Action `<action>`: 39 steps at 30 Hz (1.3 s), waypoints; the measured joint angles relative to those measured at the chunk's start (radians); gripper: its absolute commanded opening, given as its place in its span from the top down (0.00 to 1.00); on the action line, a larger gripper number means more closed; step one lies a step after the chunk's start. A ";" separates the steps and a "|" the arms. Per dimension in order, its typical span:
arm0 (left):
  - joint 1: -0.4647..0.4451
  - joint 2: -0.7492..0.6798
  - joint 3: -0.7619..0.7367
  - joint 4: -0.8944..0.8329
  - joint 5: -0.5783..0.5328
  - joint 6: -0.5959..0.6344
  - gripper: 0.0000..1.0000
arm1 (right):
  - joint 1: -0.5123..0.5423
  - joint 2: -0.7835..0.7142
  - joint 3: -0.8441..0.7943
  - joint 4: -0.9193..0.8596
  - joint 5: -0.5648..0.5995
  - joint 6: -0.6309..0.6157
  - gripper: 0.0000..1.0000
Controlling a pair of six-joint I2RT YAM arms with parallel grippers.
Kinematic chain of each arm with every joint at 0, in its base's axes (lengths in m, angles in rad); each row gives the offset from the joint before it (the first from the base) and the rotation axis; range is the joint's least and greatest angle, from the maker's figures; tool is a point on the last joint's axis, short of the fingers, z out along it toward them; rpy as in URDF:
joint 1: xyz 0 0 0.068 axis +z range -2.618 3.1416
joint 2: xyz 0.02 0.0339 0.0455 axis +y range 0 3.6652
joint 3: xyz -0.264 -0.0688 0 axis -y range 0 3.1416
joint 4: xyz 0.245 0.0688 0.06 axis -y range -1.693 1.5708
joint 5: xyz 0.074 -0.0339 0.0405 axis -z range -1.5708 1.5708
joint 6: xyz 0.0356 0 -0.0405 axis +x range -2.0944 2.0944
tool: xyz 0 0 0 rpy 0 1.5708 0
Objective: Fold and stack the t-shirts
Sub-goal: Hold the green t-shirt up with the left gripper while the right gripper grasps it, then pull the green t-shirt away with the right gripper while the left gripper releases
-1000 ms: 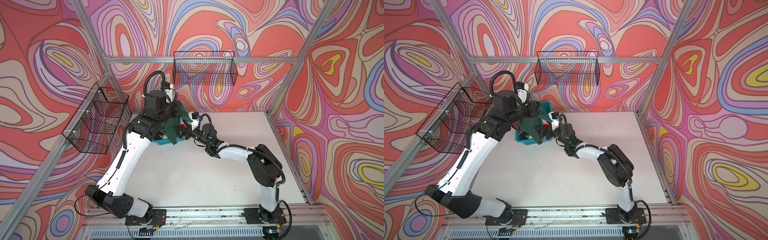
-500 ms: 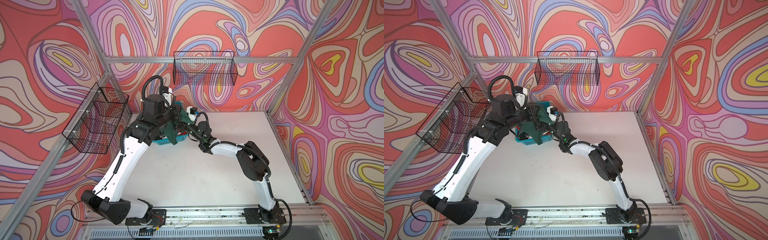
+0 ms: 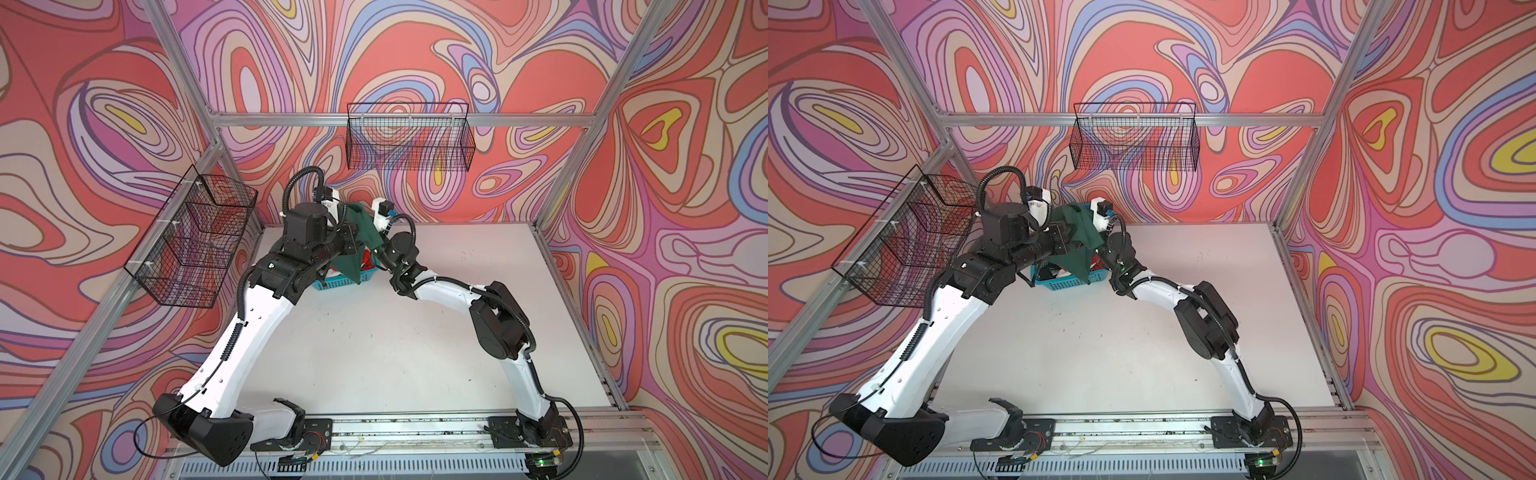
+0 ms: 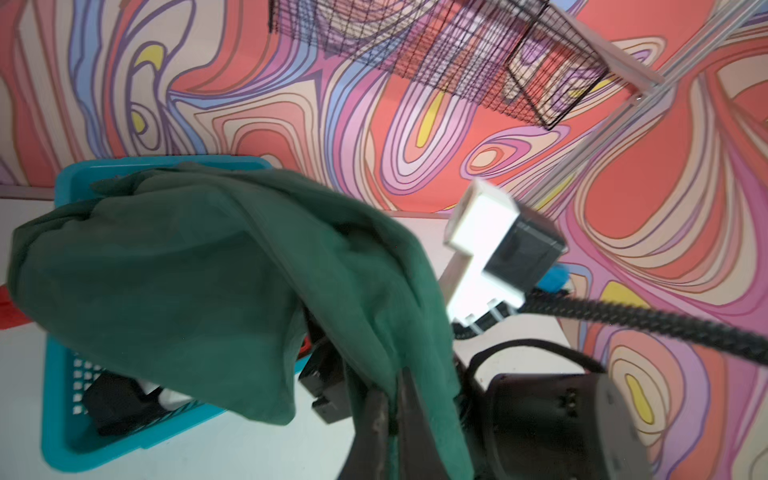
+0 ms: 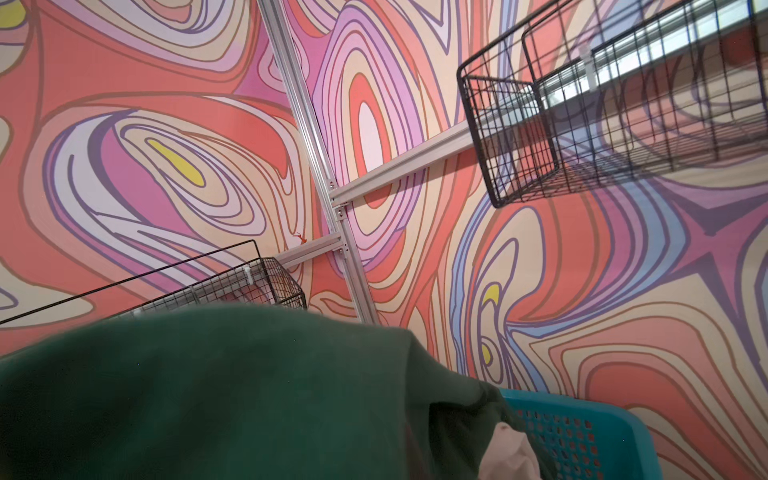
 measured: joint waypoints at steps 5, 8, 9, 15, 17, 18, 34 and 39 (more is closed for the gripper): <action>0.003 -0.080 -0.121 -0.003 -0.146 -0.002 0.42 | -0.002 0.000 0.066 -0.087 0.018 -0.056 1.00; 0.029 -0.111 -0.189 0.005 -0.200 -0.011 0.35 | -0.005 0.001 0.130 -0.172 0.013 -0.103 1.00; 0.045 -0.115 -0.216 0.014 -0.208 -0.020 0.34 | -0.006 0.002 0.158 -0.200 0.012 -0.122 1.00; 0.140 -0.063 -0.370 0.070 -0.201 -0.080 0.32 | -0.009 0.002 0.287 -0.314 0.002 -0.229 1.00; 0.162 -0.025 -0.409 0.091 -0.198 -0.095 0.32 | -0.009 0.000 0.309 -0.344 0.000 -0.254 1.00; 0.172 -0.003 -0.423 0.104 -0.195 -0.100 0.32 | -0.010 -0.005 0.309 -0.354 -0.001 -0.265 1.00; 0.301 0.482 -0.245 0.208 -0.137 -0.119 0.36 | -0.015 -0.194 0.188 -0.501 0.047 -0.371 1.00; 0.320 0.545 -0.181 0.200 -0.134 -0.127 0.37 | -0.026 -0.300 0.126 -0.515 0.082 -0.418 1.00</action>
